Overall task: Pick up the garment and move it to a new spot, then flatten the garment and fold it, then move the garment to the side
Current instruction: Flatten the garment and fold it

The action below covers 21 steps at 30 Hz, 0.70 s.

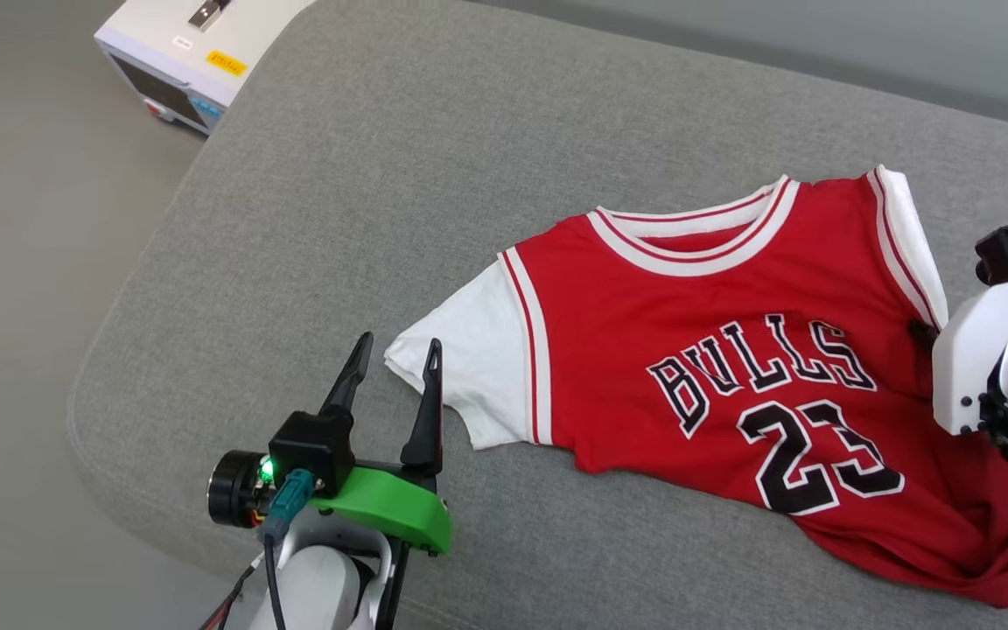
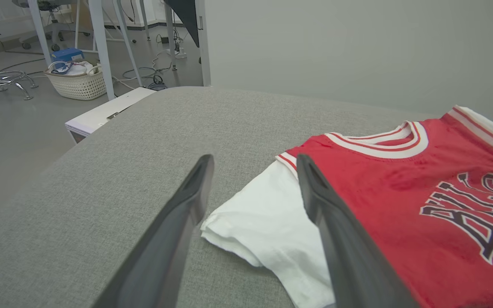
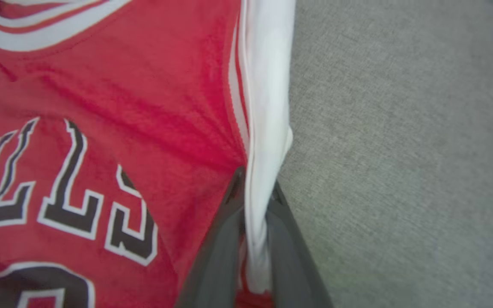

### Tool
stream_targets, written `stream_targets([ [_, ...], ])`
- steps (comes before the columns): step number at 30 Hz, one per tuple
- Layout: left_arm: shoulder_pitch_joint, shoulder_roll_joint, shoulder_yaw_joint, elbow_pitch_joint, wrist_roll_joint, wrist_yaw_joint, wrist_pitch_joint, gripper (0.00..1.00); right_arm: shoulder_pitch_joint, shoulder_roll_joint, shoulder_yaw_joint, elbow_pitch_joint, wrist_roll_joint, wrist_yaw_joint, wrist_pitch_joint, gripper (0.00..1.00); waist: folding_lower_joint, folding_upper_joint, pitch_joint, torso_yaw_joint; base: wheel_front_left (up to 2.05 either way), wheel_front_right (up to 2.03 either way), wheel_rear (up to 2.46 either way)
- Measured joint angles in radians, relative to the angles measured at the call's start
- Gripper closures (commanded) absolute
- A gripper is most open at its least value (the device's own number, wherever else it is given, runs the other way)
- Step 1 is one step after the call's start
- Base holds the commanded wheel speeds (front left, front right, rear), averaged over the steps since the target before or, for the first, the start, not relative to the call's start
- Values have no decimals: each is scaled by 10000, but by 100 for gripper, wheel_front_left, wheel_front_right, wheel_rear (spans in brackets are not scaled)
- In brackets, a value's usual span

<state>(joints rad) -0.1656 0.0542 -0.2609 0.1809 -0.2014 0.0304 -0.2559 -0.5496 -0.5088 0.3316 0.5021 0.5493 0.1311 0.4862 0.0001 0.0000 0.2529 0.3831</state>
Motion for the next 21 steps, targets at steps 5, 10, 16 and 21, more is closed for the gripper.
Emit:
stream_targets([
  [5,27,-4,86,40,29,-12,0,0,344,-274,-497,-12,-318,2,-884,100,-1,0,-378,-390,0,0,0],
  [10,239,-6,199,56,73,-12,0,0,967,-491,-2069,-157,-1434,2,-1394,100,0,0,-751,-873,0,0,0],
  [16,343,-13,290,44,113,-86,0,0,2095,-272,-4121,-696,-3241,2,-1189,100,-1,0,-980,-1469,0,0,0],
  [21,311,-15,247,38,144,-100,0,0,2566,353,-5139,-876,-4265,2,-826,100,-1,0,-842,-1729,0,0,0],
])
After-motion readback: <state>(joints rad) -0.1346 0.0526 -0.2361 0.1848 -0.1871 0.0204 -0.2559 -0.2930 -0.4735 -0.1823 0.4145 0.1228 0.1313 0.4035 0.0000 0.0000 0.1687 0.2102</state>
